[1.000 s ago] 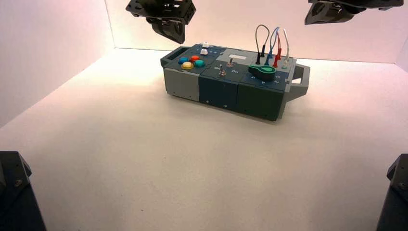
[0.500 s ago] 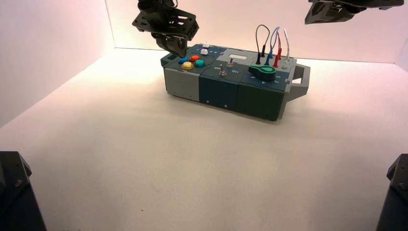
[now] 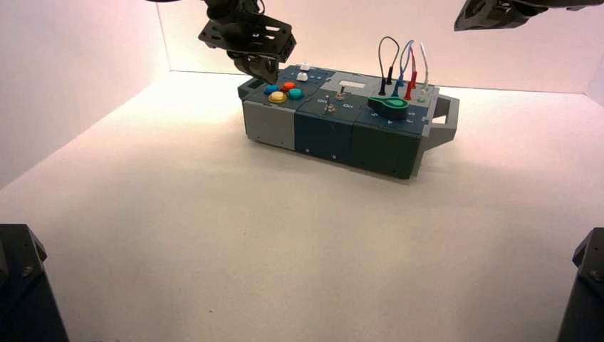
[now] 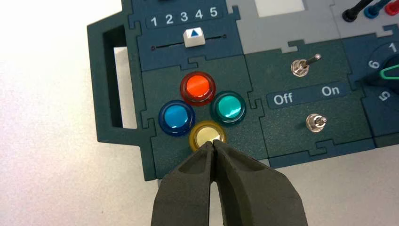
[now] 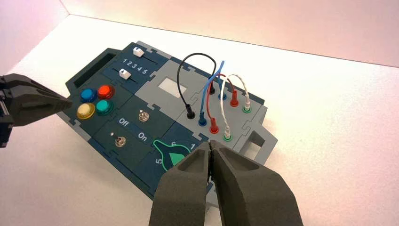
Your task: Push the yellow button with the left gripper.
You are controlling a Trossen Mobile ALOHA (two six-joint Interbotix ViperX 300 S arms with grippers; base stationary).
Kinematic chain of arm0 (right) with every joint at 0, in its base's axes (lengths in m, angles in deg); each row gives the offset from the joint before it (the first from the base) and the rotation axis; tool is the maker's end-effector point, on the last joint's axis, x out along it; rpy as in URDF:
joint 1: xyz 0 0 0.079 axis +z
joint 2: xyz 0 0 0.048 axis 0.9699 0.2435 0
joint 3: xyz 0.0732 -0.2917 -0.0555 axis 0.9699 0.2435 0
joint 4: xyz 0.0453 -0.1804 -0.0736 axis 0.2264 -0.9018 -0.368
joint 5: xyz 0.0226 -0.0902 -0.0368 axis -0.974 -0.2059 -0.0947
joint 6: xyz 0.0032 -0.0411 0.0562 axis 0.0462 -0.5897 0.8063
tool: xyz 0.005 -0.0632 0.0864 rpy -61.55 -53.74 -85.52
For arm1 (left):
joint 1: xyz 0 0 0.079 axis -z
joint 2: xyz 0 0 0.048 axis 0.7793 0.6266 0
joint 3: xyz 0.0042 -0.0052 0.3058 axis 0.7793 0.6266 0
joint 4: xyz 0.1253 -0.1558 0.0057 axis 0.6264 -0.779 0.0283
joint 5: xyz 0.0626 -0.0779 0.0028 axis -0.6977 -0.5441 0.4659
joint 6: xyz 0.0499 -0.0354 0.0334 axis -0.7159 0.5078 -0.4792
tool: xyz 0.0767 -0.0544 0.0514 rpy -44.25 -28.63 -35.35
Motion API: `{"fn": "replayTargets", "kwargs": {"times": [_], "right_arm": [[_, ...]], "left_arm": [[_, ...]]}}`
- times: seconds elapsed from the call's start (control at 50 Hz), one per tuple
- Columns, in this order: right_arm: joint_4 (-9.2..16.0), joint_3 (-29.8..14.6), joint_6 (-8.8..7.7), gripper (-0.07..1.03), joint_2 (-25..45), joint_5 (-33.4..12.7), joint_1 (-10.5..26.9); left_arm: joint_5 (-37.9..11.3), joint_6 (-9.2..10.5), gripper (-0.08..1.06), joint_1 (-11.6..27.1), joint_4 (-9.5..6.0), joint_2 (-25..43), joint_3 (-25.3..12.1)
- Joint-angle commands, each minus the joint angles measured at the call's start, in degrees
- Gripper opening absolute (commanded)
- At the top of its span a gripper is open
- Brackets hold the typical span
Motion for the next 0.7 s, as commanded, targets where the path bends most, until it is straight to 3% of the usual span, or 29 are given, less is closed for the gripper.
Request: {"fn": "replayTargets", "kwargs": {"times": [0.02,0.7], "right_arm": [[-0.1,-0.7,-0.18,-0.02,-0.4,0.6,0.2],[-0.1,-0.7,-0.18,-0.02,-0.5,0.6,0.2]], "left_arm": [[0.6,-0.09,-0.03,0.2,-0.09,-0.8,-1.1],[4.5,-0.18,-0.03,0.2,-0.09,2.0,-1.6]]}}
